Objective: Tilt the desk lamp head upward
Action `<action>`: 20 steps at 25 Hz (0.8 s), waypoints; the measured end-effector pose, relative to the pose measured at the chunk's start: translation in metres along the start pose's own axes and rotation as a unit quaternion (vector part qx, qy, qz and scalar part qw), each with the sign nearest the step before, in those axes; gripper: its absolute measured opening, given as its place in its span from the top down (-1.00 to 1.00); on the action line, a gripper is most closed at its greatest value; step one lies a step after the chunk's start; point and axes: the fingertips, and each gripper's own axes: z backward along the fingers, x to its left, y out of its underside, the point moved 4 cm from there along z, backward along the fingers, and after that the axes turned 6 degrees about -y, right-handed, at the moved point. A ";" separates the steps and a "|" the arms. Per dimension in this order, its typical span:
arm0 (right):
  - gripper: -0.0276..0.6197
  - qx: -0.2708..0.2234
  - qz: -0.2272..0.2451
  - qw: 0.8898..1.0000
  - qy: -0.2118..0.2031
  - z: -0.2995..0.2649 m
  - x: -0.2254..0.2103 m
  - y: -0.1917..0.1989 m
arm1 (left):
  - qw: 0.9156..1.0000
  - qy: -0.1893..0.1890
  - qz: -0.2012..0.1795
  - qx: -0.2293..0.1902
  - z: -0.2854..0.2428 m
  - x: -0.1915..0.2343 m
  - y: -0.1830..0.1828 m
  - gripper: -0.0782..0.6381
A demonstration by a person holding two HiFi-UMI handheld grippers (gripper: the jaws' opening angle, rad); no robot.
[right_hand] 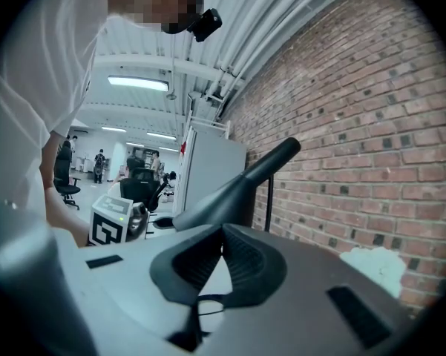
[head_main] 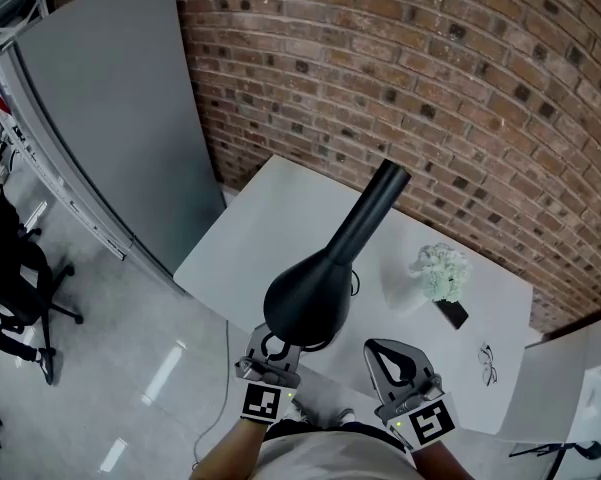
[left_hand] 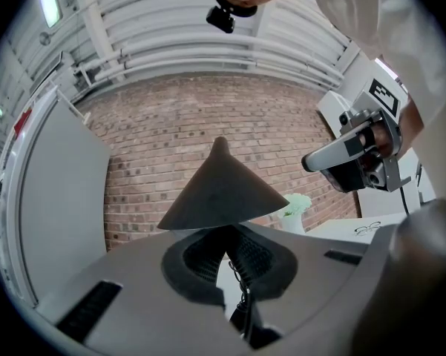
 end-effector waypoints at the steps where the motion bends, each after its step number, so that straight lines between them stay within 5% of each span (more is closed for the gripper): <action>1: 0.86 -0.001 0.001 1.000 -0.002 -0.001 0.000 0.000 | 1.000 0.000 0.000 0.003 0.001 0.000 0.000 0.76; 20: 0.86 -0.044 -0.008 0.997 -0.056 -0.014 0.010 -0.013 | 0.999 -0.034 -0.030 0.005 0.018 0.005 -0.032 0.76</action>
